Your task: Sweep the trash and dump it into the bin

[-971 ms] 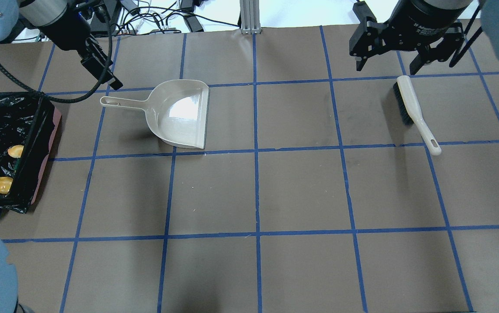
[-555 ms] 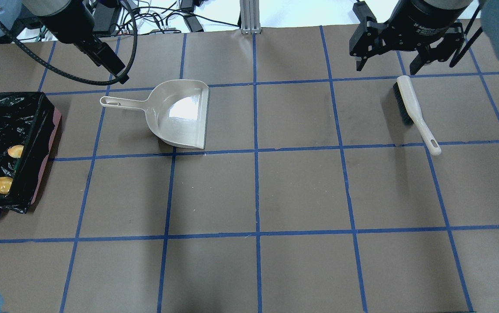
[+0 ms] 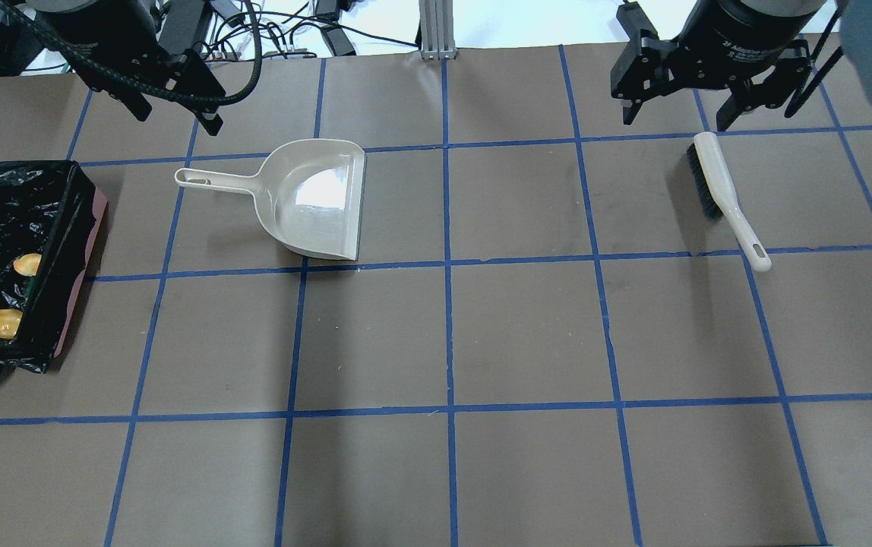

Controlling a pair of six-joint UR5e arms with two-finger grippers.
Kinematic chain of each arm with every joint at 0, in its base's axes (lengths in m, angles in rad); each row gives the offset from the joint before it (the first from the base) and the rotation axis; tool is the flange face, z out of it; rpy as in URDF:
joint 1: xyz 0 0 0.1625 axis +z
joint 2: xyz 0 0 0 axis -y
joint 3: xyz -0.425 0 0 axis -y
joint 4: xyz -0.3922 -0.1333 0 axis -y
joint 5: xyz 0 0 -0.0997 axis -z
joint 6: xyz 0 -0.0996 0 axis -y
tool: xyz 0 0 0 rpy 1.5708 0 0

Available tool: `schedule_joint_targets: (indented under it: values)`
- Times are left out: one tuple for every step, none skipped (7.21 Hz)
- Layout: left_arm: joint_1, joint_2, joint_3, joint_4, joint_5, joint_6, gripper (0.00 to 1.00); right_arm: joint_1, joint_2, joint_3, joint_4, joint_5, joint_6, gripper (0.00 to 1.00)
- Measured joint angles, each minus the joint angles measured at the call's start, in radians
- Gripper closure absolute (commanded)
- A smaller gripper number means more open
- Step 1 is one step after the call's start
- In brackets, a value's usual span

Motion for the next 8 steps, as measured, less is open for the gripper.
schedule_joint_targets:
  values:
    - [-0.005,0.040,-0.026,-0.003,0.010,-0.033,0.00,0.000,0.000,0.000,0.000,0.000,0.000,0.00]
    - [-0.016,0.082,-0.060,-0.004,0.014,-0.053,0.00,0.000,0.000,0.001,0.000,0.000,0.000,0.00]
    - [-0.037,0.112,-0.088,0.001,0.015,-0.082,0.00,0.000,0.000,0.001,0.000,0.000,0.000,0.00]
    - [-0.057,0.126,-0.102,0.012,0.015,-0.123,0.00,0.000,0.000,0.001,0.000,0.000,0.000,0.00]
    - [-0.070,0.134,-0.108,0.021,0.016,-0.158,0.00,0.000,0.000,0.001,0.000,0.001,0.000,0.00]
    - [-0.075,0.143,-0.110,0.026,0.015,-0.175,0.00,0.000,0.000,0.001,0.000,0.001,0.000,0.00]
    - [-0.077,0.146,-0.111,0.035,0.011,-0.180,0.00,0.000,0.000,0.001,-0.001,0.001,0.000,0.00]
    - [-0.078,0.147,-0.113,0.045,0.007,-0.182,0.00,0.000,0.000,0.001,0.000,0.001,0.000,0.00]
